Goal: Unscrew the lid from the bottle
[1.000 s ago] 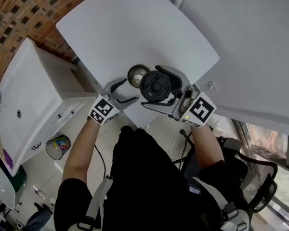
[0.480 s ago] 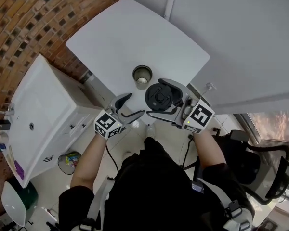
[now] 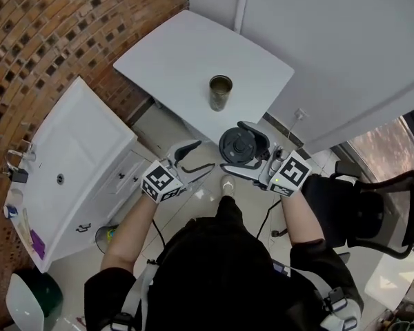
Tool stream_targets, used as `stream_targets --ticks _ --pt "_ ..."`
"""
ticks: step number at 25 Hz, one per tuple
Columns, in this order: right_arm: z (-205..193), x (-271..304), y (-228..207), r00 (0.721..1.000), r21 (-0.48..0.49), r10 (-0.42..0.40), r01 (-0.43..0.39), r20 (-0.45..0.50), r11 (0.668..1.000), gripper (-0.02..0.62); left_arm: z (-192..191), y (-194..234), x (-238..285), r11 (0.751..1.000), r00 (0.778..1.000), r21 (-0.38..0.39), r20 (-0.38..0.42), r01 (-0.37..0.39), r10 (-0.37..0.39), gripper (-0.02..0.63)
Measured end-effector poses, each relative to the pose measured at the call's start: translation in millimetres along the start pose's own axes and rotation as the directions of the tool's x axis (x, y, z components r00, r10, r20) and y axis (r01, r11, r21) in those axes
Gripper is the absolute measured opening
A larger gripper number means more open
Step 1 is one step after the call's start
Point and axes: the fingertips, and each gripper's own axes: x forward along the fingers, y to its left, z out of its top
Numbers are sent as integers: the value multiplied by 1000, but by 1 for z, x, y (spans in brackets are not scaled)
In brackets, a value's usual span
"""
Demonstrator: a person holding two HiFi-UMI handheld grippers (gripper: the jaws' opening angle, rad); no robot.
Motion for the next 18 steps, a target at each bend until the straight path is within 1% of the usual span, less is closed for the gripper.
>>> stream_targets --ticks 1,2,3,4,6,8,14,18 --pt "4 -4 8 1000 -12 -10 10 -1 1000 471 3 -6 -11 1000 1000 15 5 -6 6 282" --pt "6 -8 17 1000 -19 -21 21 -2 1000 471 4 -11 -22 1000 1000 22 12 -21 21 144" --pt "7 -13 26 999 -21 -33 32 -2 999 471 4 -16 -33 999 999 19 22 -38 38 29" --pt "7 -18 35 999 -20 -43 43 -2 999 471 3 -21 -43 999 998 6 32 -48 48 2" --pt "7 -23 53 998 -23 -63 63 -3 998 471 0 -33 -60 999 998 -28 52 -43 44 2" --pt "10 -25 68 997 -25 -80 80 0 997 472 0 -43 -72 999 997 -39 66 -36 39 2" --pt "15 -46 107 994 -10 -104 104 22 995 472 9 -78 -83 999 994 -40 107 -22 26 2" --pt "20 -74 110 993 9 -112 112 36 994 472 19 -97 -80 999 993 -15 116 -28 30 2"
